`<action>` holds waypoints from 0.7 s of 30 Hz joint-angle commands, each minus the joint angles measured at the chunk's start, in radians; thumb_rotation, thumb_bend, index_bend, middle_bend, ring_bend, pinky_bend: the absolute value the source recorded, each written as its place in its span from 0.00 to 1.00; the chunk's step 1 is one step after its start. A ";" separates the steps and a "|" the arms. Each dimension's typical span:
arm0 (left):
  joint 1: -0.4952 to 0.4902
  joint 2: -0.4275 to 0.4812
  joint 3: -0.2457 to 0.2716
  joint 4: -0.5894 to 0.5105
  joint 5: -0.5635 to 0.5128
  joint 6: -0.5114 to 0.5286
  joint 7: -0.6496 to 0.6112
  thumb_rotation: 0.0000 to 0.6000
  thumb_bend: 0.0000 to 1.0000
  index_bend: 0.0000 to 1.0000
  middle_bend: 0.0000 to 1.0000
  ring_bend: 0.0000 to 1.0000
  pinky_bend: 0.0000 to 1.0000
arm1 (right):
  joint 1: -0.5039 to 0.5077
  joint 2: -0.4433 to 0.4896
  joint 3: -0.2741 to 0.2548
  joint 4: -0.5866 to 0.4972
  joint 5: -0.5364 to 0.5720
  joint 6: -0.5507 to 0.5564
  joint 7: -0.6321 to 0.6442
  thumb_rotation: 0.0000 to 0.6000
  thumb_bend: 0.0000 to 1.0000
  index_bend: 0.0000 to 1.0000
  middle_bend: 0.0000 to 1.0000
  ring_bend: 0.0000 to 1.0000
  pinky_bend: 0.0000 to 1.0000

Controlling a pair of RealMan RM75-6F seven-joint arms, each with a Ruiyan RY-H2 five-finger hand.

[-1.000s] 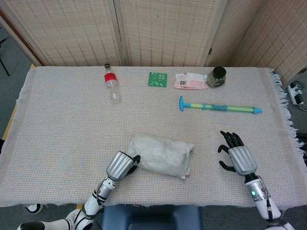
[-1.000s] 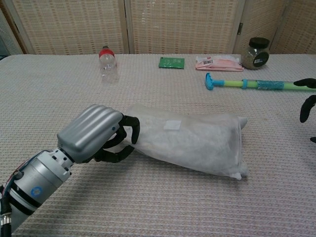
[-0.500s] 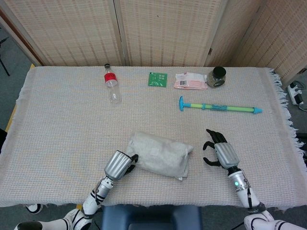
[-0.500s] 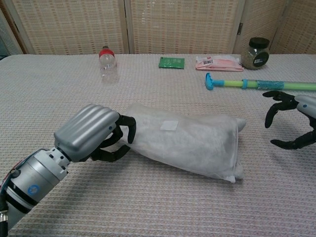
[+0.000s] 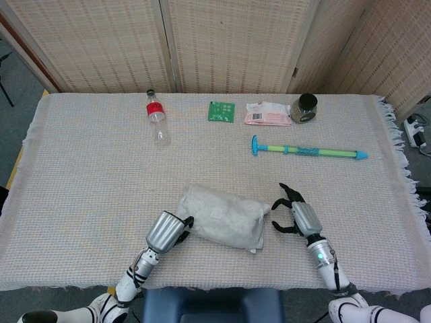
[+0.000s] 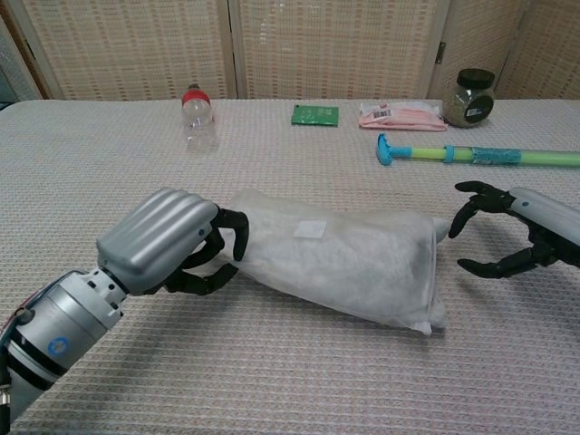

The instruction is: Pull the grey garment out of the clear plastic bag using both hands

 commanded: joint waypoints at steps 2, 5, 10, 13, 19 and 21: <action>0.000 0.004 0.001 -0.008 0.001 -0.002 0.006 1.00 0.56 0.73 1.00 1.00 1.00 | 0.009 -0.018 0.004 0.009 0.006 -0.010 0.023 1.00 0.25 0.41 0.00 0.00 0.00; 0.000 0.005 0.001 -0.011 0.000 -0.003 0.010 1.00 0.56 0.73 1.00 1.00 1.00 | 0.015 -0.035 0.008 0.019 0.007 -0.010 0.042 1.00 0.26 0.41 0.00 0.00 0.00; -0.001 0.007 -0.002 -0.010 -0.002 -0.006 0.014 1.00 0.56 0.73 1.00 1.00 1.00 | 0.021 -0.058 0.016 0.024 0.007 -0.006 0.084 1.00 0.26 0.40 0.00 0.00 0.00; -0.002 0.006 -0.005 -0.009 -0.003 -0.007 0.014 1.00 0.56 0.73 1.00 1.00 1.00 | 0.024 -0.064 0.014 0.025 0.003 -0.007 0.098 1.00 0.27 0.40 0.00 0.00 0.00; -0.003 0.006 -0.008 -0.008 -0.006 -0.009 0.017 1.00 0.56 0.73 1.00 1.00 1.00 | 0.032 -0.092 0.017 0.026 0.014 -0.032 0.169 1.00 0.36 0.47 0.00 0.00 0.00; -0.003 0.007 -0.009 -0.008 -0.007 -0.010 0.018 1.00 0.57 0.73 1.00 1.00 1.00 | 0.033 -0.106 0.021 0.034 0.015 -0.028 0.189 1.00 0.39 0.52 0.00 0.00 0.00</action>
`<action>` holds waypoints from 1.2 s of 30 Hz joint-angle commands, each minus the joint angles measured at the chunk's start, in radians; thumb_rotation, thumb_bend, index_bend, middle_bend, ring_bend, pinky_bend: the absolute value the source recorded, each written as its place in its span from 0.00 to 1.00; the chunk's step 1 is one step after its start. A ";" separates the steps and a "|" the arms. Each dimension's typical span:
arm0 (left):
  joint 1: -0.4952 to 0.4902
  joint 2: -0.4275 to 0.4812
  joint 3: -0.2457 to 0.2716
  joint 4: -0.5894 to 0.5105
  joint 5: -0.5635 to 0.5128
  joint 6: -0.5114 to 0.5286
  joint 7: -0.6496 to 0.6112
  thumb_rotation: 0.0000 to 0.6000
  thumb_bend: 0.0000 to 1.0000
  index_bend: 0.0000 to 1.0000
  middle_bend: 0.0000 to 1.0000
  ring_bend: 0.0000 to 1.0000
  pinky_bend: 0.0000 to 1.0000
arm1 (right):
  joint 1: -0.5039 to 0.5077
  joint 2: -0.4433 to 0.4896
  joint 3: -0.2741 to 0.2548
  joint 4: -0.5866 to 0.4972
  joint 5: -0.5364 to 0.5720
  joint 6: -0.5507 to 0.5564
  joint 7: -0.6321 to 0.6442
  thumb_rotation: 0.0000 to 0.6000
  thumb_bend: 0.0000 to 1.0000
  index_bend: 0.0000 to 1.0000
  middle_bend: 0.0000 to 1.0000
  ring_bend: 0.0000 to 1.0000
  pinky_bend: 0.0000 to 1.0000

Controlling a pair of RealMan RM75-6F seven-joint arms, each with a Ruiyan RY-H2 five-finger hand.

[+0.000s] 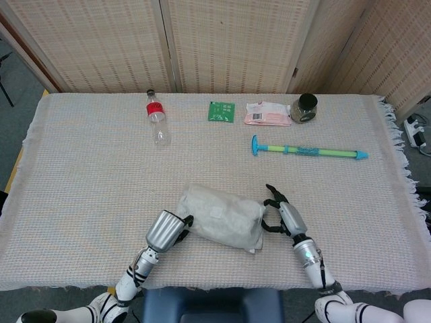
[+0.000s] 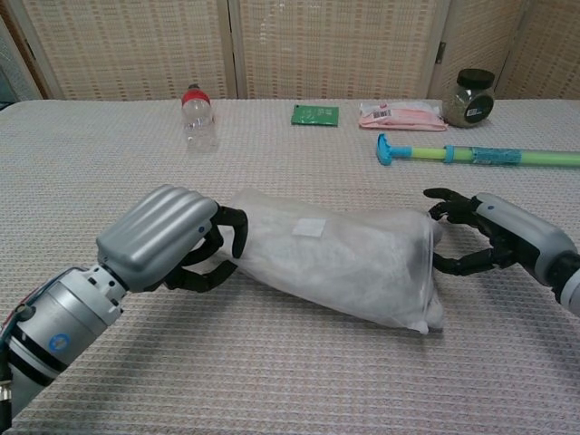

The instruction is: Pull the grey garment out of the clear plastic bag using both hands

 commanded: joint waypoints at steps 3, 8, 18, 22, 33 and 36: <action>-0.003 0.002 -0.005 0.000 -0.002 0.000 0.001 1.00 0.57 0.73 1.00 1.00 1.00 | 0.005 -0.029 0.006 0.017 0.003 0.002 0.035 1.00 0.44 0.59 0.03 0.00 0.00; -0.006 0.008 -0.014 -0.003 -0.006 0.002 -0.002 1.00 0.57 0.73 1.00 1.00 1.00 | -0.003 -0.027 0.003 0.013 -0.001 0.023 0.028 1.00 0.51 0.64 0.05 0.00 0.00; -0.016 0.020 -0.030 0.028 -0.014 0.001 -0.007 1.00 0.58 0.73 1.00 1.00 1.00 | -0.020 0.050 -0.020 -0.061 0.006 0.026 -0.064 1.00 0.53 0.65 0.04 0.00 0.00; -0.024 0.026 -0.044 0.063 -0.023 -0.001 -0.013 1.00 0.58 0.73 1.00 1.00 1.00 | -0.035 0.109 -0.022 -0.110 0.002 0.055 -0.111 1.00 0.53 0.64 0.03 0.00 0.00; -0.031 0.054 -0.077 0.192 -0.064 -0.006 -0.039 1.00 0.58 0.73 1.00 1.00 1.00 | -0.066 0.328 -0.005 -0.244 0.021 0.084 -0.165 1.00 0.53 0.64 0.03 0.00 0.00; -0.031 0.064 -0.084 0.221 -0.077 -0.008 -0.045 1.00 0.58 0.73 1.00 1.00 1.00 | -0.072 0.381 0.000 -0.261 0.030 0.082 -0.169 1.00 0.53 0.63 0.03 0.00 0.00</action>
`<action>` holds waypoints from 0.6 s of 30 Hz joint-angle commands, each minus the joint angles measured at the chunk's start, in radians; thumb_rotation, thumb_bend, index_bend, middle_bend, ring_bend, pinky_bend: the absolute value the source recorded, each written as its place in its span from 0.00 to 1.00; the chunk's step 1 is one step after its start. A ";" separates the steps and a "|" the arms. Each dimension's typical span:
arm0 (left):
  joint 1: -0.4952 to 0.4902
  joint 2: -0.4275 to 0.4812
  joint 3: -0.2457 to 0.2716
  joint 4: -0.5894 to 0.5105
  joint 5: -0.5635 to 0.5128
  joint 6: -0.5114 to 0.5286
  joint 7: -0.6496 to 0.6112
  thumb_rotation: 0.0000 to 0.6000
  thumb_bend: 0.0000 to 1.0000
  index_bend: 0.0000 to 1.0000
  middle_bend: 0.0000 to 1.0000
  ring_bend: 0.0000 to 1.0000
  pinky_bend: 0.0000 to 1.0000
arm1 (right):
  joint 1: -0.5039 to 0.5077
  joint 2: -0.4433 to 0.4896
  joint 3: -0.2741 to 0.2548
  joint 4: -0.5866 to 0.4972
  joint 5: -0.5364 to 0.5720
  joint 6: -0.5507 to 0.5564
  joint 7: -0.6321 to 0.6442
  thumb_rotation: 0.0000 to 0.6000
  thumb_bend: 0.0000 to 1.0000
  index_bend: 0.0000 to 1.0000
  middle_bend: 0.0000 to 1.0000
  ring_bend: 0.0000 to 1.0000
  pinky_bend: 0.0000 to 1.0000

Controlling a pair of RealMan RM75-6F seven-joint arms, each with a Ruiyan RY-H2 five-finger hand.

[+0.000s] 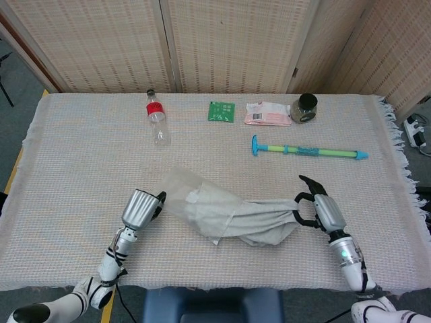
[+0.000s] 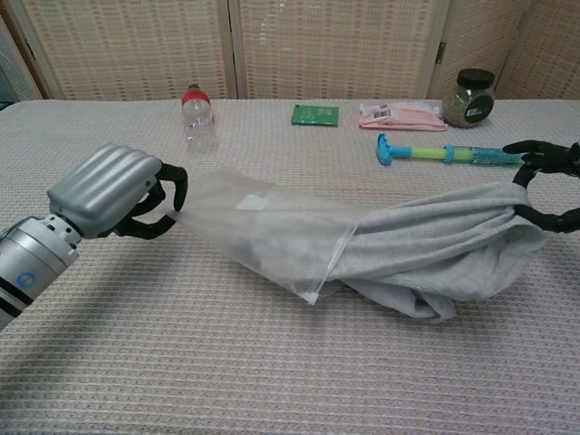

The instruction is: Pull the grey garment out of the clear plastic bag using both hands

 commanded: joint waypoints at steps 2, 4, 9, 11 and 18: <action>0.001 0.017 -0.010 0.037 -0.019 -0.004 -0.011 1.00 0.58 0.73 1.00 1.00 1.00 | -0.013 0.082 0.012 -0.030 0.021 0.000 -0.005 1.00 0.53 0.64 0.03 0.00 0.00; 0.002 0.024 -0.014 0.050 -0.026 -0.003 -0.016 1.00 0.58 0.73 1.00 1.00 1.00 | -0.017 0.106 0.019 -0.029 0.030 0.000 0.003 1.00 0.53 0.63 0.03 0.00 0.00; 0.016 0.053 -0.021 0.078 -0.047 0.004 -0.026 1.00 0.58 0.73 1.00 1.00 1.00 | -0.024 0.149 0.048 0.006 0.075 0.003 0.013 1.00 0.53 0.63 0.03 0.00 0.00; 0.028 0.071 -0.019 0.082 -0.054 0.007 -0.033 1.00 0.58 0.73 1.00 1.00 1.00 | -0.025 0.169 0.061 0.016 0.096 -0.007 0.030 1.00 0.53 0.63 0.03 0.00 0.00; 0.088 0.142 0.011 0.023 -0.059 0.033 -0.049 1.00 0.58 0.73 1.00 1.00 1.00 | -0.038 0.200 0.086 0.040 0.123 0.004 0.065 1.00 0.53 0.62 0.03 0.00 0.00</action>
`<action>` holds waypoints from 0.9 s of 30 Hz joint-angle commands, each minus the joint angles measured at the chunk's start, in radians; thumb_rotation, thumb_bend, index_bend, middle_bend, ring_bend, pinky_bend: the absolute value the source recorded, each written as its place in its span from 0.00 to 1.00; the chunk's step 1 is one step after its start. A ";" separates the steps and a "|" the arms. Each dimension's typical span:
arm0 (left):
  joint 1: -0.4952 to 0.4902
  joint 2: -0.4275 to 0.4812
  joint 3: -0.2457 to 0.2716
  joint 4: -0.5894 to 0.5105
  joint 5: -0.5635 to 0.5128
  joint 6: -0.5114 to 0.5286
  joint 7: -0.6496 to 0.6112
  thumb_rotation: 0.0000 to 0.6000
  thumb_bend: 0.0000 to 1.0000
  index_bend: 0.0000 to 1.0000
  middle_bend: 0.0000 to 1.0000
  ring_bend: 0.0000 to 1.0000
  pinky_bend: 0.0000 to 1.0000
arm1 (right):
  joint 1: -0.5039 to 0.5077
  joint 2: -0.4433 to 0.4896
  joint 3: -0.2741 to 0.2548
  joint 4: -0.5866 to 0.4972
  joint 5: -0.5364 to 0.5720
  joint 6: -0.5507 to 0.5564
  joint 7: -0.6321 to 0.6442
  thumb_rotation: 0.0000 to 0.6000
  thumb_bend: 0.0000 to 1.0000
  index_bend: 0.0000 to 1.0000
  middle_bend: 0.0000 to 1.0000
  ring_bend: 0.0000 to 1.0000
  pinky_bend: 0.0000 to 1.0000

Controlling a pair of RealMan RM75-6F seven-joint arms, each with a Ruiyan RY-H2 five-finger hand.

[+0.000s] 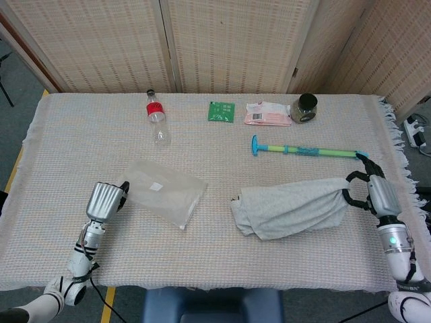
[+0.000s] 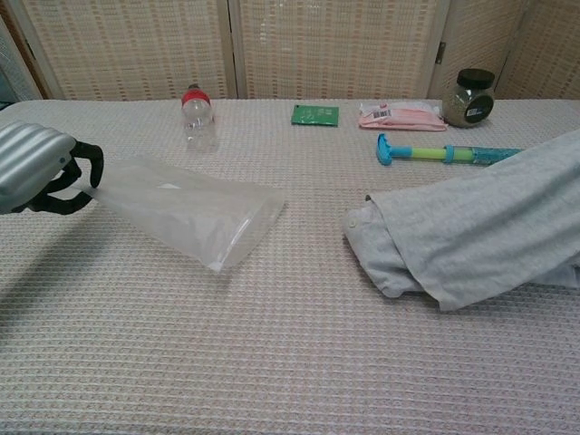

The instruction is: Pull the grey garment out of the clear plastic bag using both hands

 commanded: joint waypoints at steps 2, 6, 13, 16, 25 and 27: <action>0.034 0.050 0.026 -0.090 -0.006 -0.005 -0.027 1.00 0.51 0.67 1.00 1.00 1.00 | -0.007 0.018 -0.001 -0.006 -0.005 -0.006 0.018 1.00 0.51 0.52 0.02 0.00 0.00; 0.048 0.147 0.042 -0.303 -0.042 -0.095 0.030 0.98 0.23 0.25 0.86 0.96 1.00 | -0.012 0.056 -0.026 -0.022 -0.059 -0.017 0.052 1.00 0.33 0.06 0.00 0.00 0.00; 0.050 0.402 0.031 -0.788 -0.224 -0.304 0.163 0.83 0.16 0.00 0.23 0.33 0.51 | -0.040 0.128 -0.073 -0.068 -0.141 0.057 -0.101 1.00 0.16 0.00 0.00 0.00 0.00; 0.041 0.523 0.029 -0.957 -0.335 -0.396 0.203 0.81 0.16 0.00 0.16 0.20 0.36 | -0.059 0.163 -0.091 -0.116 -0.140 0.083 -0.219 1.00 0.14 0.00 0.00 0.00 0.00; 0.163 0.704 0.086 -1.121 -0.269 -0.175 0.269 0.81 0.17 0.03 0.13 0.10 0.22 | -0.155 0.135 -0.140 -0.263 -0.123 0.274 -0.615 1.00 0.14 0.00 0.00 0.00 0.00; 0.226 0.704 0.110 -1.091 -0.178 -0.054 0.236 0.80 0.17 0.06 0.13 0.09 0.20 | -0.179 0.109 -0.145 -0.261 -0.130 0.321 -0.639 1.00 0.14 0.00 0.00 0.00 0.00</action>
